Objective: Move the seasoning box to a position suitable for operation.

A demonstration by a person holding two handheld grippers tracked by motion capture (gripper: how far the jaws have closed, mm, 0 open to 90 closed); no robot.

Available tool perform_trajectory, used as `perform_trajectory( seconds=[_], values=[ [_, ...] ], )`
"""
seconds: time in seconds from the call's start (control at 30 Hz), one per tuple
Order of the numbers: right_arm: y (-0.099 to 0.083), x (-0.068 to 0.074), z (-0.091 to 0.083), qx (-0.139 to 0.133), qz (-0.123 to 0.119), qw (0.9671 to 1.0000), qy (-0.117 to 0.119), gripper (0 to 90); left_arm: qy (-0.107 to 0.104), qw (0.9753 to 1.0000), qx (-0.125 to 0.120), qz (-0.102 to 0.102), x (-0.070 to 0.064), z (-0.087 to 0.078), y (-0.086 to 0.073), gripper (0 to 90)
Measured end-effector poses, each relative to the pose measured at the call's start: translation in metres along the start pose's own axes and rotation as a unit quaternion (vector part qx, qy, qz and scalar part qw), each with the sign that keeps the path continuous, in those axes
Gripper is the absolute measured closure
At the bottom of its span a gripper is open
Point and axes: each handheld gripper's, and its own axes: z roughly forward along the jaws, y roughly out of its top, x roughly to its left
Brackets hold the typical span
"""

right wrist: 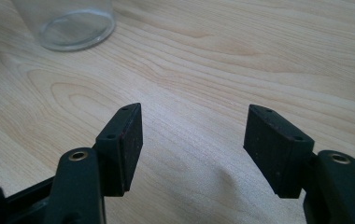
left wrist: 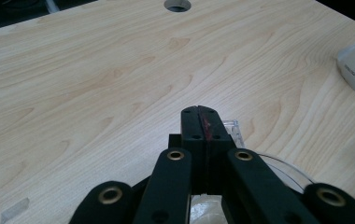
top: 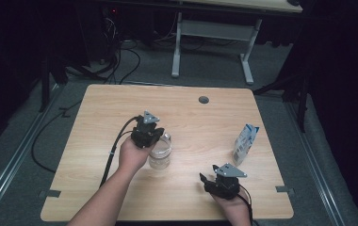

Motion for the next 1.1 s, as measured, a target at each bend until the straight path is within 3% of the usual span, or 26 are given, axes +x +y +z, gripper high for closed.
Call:
perform_trajectory(
  seconds=[0.53,0.6,0.63,0.7,0.83,1.1],
  values=[
    [0.000,0.003,0.001,0.004,-0.004,1.0000,0.002,37.6,-0.006,0.9999,-0.010,0.006,-0.012,-0.017,-0.014,90.0],
    [0.000,0.004,0.001,0.003,-0.005,1.0000,0.003,37.6,0.001,0.9994,-0.034,0.005,-0.011,-0.026,-0.013,89.9],
    [0.000,0.004,0.001,0.003,-0.005,1.0000,0.003,37.6,0.001,0.9994,-0.034,0.005,-0.011,-0.026,-0.013,89.9],
    [0.001,0.004,0.001,0.003,-0.005,1.0000,0.003,37.6,0.013,0.9986,-0.051,0.006,-0.005,-0.039,-0.013,89.9],
    [0.000,0.004,0.002,0.005,-0.004,1.0000,0.004,37.6,0.035,0.9977,-0.057,0.006,0.005,-0.049,-0.023,89.7],
    [0.000,0.006,0.003,0.006,-0.009,0.9999,0.007,42.1,0.043,0.9975,-0.055,-0.015,0.019,-0.052,-0.056,89.2]
  ],
)
